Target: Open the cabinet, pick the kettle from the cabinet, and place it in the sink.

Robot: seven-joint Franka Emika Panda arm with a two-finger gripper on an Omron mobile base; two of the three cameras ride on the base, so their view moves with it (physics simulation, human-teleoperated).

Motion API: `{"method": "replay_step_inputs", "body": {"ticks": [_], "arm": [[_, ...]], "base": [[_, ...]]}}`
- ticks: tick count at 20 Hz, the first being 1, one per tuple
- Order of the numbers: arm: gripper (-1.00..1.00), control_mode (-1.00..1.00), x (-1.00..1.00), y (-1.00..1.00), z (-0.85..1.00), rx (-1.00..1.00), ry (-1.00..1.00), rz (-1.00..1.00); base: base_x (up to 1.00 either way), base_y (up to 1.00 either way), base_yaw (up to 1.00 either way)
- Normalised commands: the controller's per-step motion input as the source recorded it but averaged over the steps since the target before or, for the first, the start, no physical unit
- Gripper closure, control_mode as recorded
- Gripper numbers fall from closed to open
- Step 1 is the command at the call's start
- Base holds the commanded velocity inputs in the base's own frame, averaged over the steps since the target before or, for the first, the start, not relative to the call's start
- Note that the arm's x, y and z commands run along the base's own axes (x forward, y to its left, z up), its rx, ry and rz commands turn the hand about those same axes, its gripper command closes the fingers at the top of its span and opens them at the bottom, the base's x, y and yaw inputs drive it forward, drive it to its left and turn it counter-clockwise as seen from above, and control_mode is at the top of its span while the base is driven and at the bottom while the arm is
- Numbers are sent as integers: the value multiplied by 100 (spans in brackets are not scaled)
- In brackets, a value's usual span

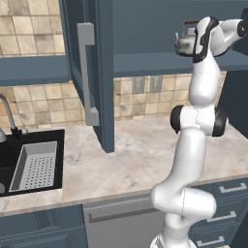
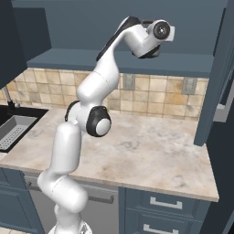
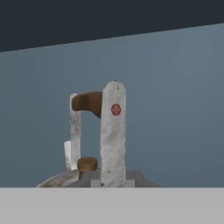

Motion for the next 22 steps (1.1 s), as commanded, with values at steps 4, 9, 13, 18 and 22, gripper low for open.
{"method": "replay_step_inputs", "body": {"ticks": [4,9,13,18,22], "arm": [[100,-100,-50,-29,16,12,0,0],[100,-100,-70,-22,9,8,-4,0],[100,-100,-75,-12,2,1,-8,0],[100,-100,-75,-1,-9,-1,-15,0],[100,-100,-75,0,-17,-5,-19,0]], "base": [[0,0,0],[0,0,0],[0,0,0],[0,0,0],[0,0,0]]}}
